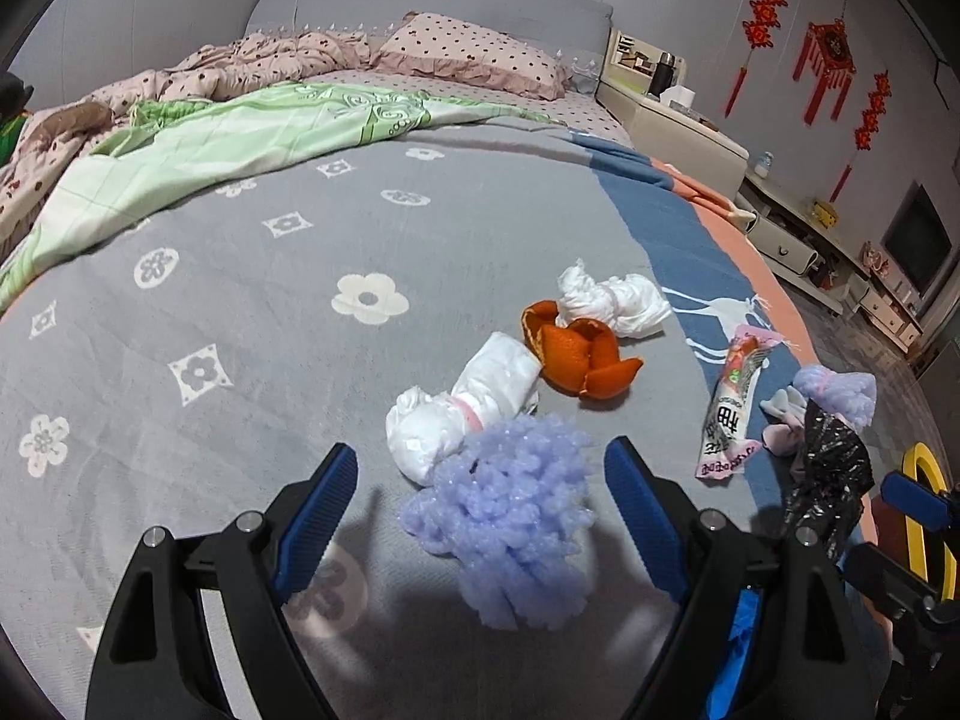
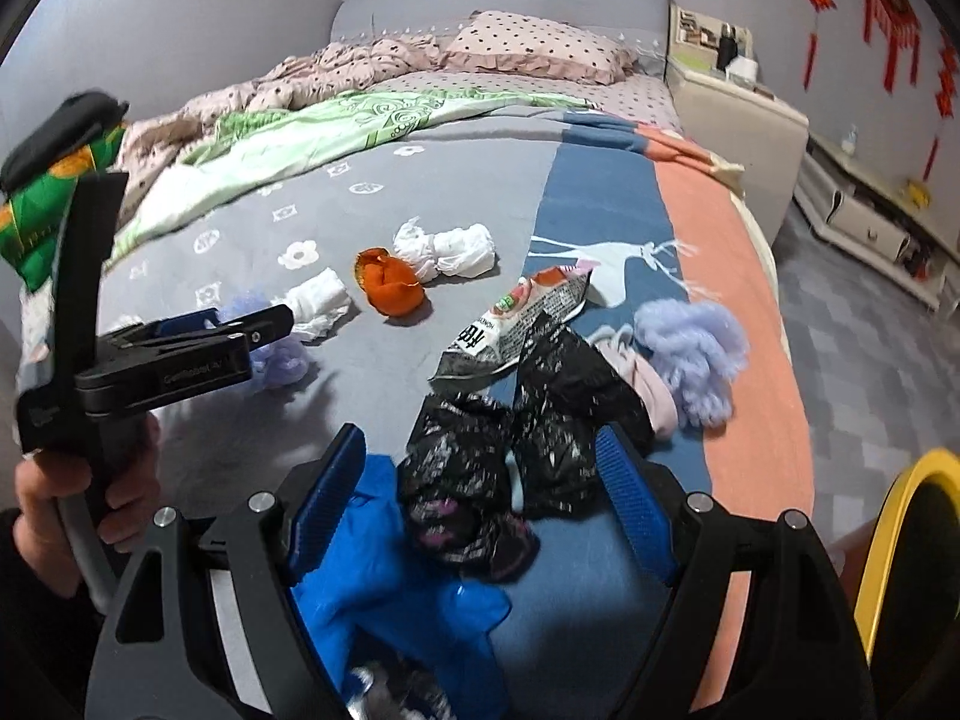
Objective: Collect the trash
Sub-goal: 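Grasp the lavender puff ball left while the right grasps another black bag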
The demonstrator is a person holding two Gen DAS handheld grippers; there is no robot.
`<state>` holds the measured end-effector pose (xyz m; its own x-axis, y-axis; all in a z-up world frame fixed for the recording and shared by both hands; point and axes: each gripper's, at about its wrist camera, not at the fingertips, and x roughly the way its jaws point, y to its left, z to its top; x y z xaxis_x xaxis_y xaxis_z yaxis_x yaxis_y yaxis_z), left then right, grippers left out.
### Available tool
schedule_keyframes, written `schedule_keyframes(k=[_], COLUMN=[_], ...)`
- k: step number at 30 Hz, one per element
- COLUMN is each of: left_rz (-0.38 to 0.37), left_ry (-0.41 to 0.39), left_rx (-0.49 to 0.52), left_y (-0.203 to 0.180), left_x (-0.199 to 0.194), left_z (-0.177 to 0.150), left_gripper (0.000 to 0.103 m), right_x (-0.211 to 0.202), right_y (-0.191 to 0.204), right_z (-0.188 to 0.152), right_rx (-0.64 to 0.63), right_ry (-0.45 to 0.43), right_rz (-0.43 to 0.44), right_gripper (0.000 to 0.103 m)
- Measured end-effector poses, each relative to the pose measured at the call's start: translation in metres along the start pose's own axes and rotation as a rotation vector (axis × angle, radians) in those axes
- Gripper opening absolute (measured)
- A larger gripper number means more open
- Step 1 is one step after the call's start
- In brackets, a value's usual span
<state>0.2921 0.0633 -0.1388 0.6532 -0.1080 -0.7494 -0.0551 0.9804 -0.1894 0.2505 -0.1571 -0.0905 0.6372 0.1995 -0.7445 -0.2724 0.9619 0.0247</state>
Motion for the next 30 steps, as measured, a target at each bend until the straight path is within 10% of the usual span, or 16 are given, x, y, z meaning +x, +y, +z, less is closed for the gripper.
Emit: schedule_keyframes(k=[9, 15, 21, 30], left_rz=[-0.025, -0.025, -0.034, -0.026], left_ry=[0.035, 0.041, 0.028, 0.015], left_rx=[-0.022, 0.001, -0.018, -0.010], left_y=[0.007, 0.001, 0.005, 0.005], left_x=[0.018, 0.022, 0.018, 0.007], left_z=[-0.004, -0.007, -0.007, -0.009], left_gripper=[0.079, 0.057, 0.050, 0.049], right_x=[0.036, 0.048, 0.042, 0.036], right_y=[0.000, -0.004, -0.006, -0.007], right_z=[-0.003, -0.003, -0.002, -0.005], right_rx=[-0.041, -0.032, -0.023, 0.007], right_ry=[0.051, 0.067, 0.033, 0.052], right_rz=[-0.047, -0.041, -0.020, 0.004], right_gripper=[0.068, 0.061, 0.022, 0.020])
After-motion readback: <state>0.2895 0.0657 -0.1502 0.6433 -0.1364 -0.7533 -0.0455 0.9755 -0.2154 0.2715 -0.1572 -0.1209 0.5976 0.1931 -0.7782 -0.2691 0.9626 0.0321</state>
